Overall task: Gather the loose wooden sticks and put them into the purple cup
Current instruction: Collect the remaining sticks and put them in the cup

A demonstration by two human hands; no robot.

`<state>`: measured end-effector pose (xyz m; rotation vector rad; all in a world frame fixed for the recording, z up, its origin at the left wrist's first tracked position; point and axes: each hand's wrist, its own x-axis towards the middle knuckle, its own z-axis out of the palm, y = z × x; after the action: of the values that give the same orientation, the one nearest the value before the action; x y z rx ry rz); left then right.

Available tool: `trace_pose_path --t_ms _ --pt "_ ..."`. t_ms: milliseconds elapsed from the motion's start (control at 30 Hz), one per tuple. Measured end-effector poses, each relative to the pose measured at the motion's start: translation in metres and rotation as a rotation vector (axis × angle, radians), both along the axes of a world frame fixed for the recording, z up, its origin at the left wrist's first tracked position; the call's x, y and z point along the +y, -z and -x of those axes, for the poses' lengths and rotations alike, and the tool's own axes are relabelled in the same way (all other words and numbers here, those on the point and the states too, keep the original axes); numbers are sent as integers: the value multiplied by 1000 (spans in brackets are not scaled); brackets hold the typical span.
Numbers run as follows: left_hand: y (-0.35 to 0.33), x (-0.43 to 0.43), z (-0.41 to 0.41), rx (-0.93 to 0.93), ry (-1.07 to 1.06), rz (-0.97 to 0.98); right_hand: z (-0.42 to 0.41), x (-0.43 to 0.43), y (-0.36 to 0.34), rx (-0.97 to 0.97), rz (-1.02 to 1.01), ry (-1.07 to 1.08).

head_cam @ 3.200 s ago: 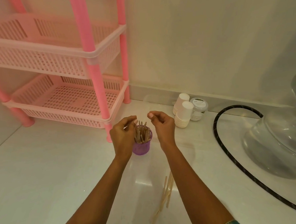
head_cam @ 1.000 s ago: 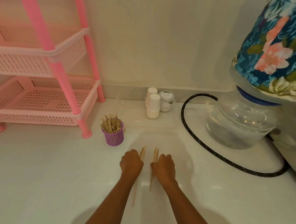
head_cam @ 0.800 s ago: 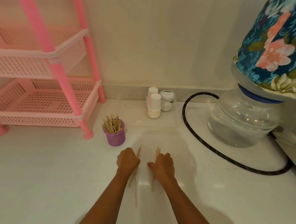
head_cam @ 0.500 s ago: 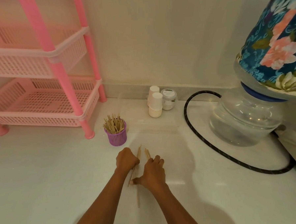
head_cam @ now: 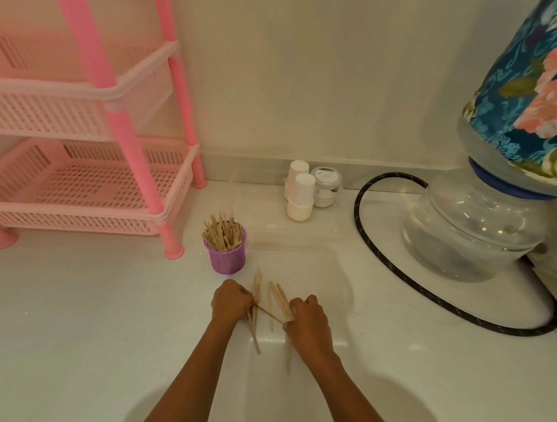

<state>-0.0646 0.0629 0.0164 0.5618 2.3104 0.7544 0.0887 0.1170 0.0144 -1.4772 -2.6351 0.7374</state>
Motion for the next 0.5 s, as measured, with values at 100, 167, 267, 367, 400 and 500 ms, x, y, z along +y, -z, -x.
trace_pose_path --t_ms 100,167,267,367,400,500 --pt "1 -1 1 -2 -36 7 -3 1 1 27 -33 51" --pt "2 -2 0 7 -74 9 -4 2 2 37 -28 86" --pt "1 -1 -4 41 -113 -23 -5 4 3 51 3 139" --pt "-1 6 -8 58 -127 -109 -2 6 0 87 63 197" --pt "-1 9 -10 64 -119 -126 0 7 -1 97 78 209" --pt "-3 13 -16 97 -113 -133 11 9 -5 140 134 215"
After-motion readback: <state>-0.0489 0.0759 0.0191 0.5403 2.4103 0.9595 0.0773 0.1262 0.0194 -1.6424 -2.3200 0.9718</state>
